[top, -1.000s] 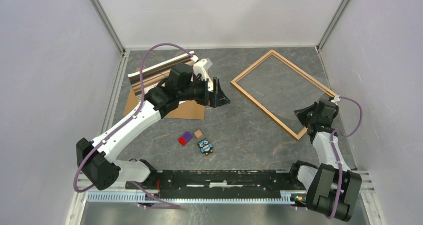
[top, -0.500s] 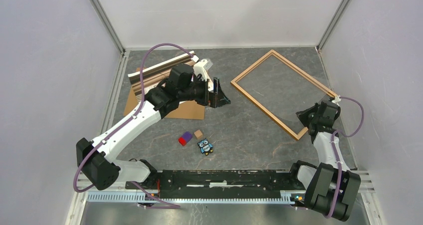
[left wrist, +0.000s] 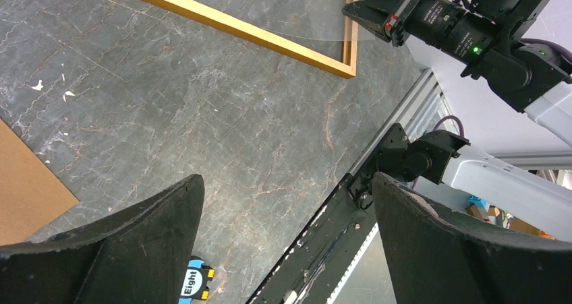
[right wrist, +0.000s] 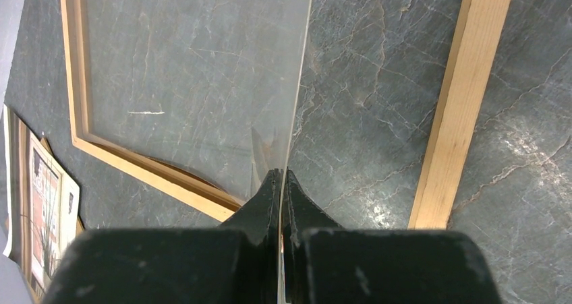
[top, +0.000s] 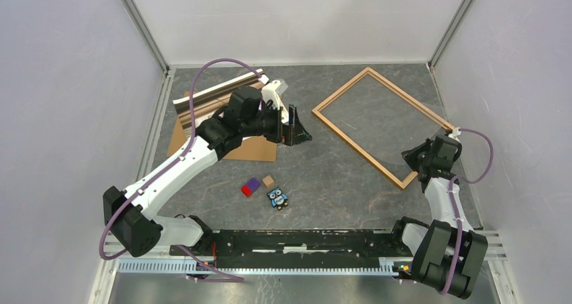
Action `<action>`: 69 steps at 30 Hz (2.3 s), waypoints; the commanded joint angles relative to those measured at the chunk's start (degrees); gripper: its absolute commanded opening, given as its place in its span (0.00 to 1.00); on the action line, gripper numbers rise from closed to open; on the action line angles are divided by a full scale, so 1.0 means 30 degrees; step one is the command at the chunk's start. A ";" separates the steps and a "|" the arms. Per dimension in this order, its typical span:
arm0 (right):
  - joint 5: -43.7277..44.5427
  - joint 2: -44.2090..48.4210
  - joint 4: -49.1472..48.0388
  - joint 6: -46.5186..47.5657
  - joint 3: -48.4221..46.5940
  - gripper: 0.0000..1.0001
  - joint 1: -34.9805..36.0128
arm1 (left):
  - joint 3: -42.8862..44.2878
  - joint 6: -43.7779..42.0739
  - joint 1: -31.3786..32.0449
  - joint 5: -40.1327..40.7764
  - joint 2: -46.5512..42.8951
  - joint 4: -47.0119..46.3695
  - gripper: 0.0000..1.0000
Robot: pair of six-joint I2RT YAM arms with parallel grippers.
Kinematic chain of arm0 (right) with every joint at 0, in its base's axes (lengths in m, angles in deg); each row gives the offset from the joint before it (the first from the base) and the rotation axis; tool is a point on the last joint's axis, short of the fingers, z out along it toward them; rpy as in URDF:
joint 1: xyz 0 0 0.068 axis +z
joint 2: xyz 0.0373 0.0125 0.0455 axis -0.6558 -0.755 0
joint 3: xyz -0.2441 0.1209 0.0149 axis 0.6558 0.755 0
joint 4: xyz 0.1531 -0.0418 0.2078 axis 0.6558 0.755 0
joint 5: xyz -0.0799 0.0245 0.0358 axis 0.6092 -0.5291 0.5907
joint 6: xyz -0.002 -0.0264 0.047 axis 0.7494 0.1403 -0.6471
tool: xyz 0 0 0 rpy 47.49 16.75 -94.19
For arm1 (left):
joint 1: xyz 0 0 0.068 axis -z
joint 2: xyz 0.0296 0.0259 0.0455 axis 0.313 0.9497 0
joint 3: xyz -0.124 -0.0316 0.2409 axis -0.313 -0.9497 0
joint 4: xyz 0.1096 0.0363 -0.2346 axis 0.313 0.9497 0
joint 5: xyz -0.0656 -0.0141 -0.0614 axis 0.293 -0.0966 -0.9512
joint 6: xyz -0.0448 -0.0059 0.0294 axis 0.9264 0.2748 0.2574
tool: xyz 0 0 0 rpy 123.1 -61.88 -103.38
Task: Put the photo into the frame
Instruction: Place the photo frame item in the photo frame.
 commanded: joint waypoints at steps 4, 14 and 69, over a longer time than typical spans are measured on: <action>-0.0418 -0.0108 0.0165 0.1044 -0.0744 0.00 -0.0044 | 0.0610 -0.0703 0.0111 -0.0055 -0.0209 -0.0430 1.00; -0.0417 0.0017 0.0276 0.1140 -0.0854 0.00 -0.0069 | 0.0581 -0.0655 0.0095 -0.0112 -0.0231 -0.0526 1.00; -0.3115 0.0022 -0.1720 0.0003 0.0298 0.08 -0.0070 | 0.0405 -0.0438 0.0256 -0.0459 -0.0246 -0.0780 1.00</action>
